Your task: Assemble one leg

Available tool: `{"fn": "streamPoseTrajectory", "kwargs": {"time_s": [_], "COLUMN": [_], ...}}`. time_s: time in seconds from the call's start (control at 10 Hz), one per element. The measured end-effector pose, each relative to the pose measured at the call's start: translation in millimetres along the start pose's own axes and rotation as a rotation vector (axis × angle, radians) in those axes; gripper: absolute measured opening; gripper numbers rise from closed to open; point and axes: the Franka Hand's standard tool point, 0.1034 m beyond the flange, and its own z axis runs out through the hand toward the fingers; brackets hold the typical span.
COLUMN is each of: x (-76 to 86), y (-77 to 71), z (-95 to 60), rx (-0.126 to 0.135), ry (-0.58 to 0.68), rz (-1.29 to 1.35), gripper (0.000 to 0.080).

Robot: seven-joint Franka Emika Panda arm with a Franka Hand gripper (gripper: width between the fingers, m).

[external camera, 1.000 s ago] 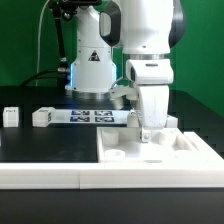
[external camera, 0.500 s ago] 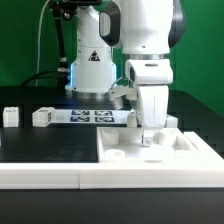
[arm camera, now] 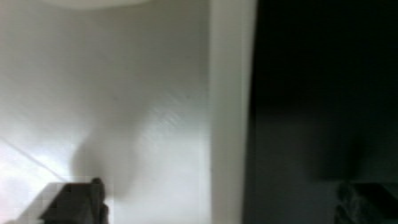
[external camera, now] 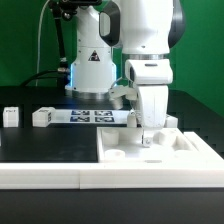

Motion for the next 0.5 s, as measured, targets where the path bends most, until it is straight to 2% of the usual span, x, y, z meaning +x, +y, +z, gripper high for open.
{"fn": "streamPoseTrajectory", "kwargs": {"time_s": [0.3,0.4,0.5], "x": [5.5,5.8,5.0], "y": [-6.9,-7.5,-7.8], "z": [-30.6,-35.4,-33.6], "rx": [-0.037,-0.043,-0.040], "ry": [-0.005,-0.005,-0.005], "rz": [0.065,0.093,0.099], "gripper": [0.0649,0.0649,0.0649]}}
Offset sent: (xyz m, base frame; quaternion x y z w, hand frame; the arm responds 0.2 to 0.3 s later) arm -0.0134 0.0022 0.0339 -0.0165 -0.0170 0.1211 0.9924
